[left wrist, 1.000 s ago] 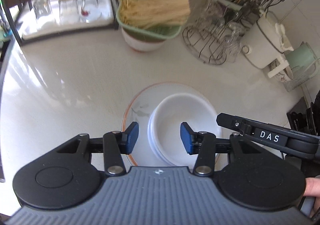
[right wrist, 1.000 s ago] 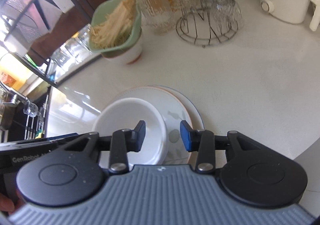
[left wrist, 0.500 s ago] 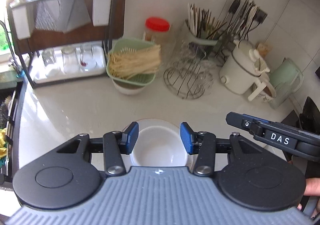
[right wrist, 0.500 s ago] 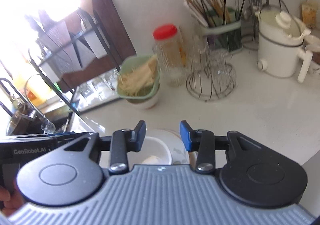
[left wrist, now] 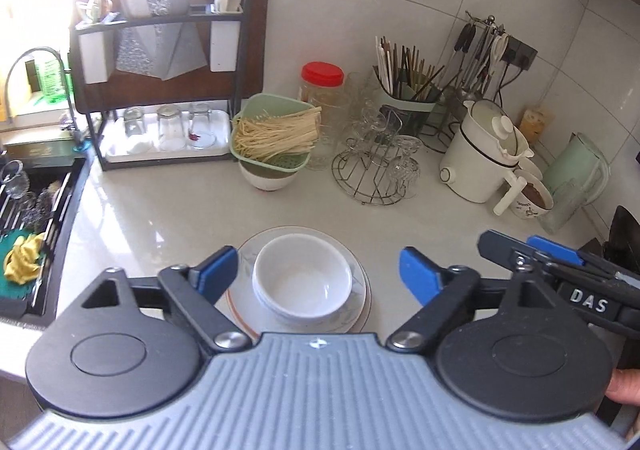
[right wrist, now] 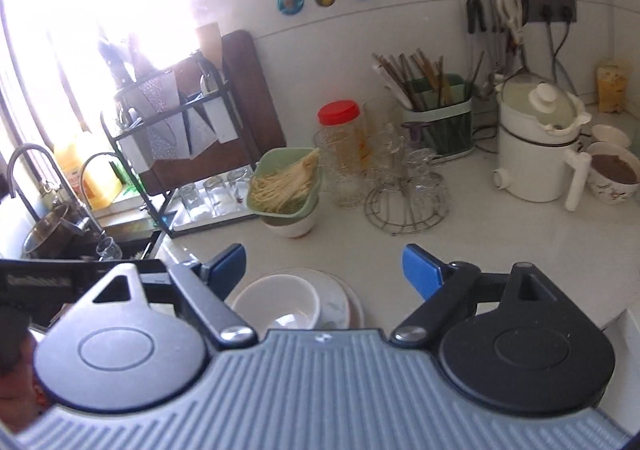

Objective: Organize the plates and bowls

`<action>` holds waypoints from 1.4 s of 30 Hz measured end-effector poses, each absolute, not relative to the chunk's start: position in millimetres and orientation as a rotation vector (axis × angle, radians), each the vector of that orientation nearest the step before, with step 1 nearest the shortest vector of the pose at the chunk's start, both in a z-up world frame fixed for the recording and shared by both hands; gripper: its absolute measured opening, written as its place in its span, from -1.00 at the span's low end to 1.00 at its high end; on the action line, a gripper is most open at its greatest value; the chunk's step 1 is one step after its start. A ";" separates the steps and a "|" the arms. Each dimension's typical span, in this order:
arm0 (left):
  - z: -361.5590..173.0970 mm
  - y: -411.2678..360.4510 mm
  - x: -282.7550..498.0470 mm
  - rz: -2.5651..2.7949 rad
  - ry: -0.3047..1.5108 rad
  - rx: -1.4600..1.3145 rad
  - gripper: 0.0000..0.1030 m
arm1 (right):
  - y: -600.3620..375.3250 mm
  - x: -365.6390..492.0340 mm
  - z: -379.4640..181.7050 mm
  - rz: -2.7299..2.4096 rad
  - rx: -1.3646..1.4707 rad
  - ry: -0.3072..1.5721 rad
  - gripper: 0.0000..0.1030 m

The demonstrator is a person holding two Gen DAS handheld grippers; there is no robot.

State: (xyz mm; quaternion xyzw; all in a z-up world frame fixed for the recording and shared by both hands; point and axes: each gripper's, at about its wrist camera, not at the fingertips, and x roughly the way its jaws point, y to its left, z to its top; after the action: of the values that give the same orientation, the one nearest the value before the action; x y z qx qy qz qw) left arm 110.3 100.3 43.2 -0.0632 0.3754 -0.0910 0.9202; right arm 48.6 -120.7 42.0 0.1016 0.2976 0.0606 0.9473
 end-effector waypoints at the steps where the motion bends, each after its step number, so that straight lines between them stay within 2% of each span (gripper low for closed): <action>1: 44.1 98.6 103.3 -0.178 0.766 -0.131 0.86 | -124.0 43.5 42.7 0.136 0.216 0.603 0.68; 6: 45.8 90.4 70.7 -0.143 0.753 -0.136 0.93 | -133.4 16.1 46.3 0.160 0.200 0.571 0.69; 9: 45.1 86.5 49.3 -0.105 0.750 -0.134 0.94 | -138.2 1.1 46.3 0.162 0.183 0.567 0.81; 23: 38.8 84.2 -38.4 -0.003 0.736 -0.131 0.94 | -143.2 -60.3 39.8 0.230 0.174 0.568 0.81; 42: 31.3 68.9 -74.8 0.006 0.746 -0.126 0.94 | -148.3 -95.5 30.9 0.228 0.165 0.548 0.81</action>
State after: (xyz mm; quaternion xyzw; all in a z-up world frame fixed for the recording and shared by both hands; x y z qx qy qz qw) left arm -74.8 68.9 31.3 -0.0613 0.3643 0.0031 0.9293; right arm -95.5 -148.3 30.9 0.0814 0.2696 0.1121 0.9529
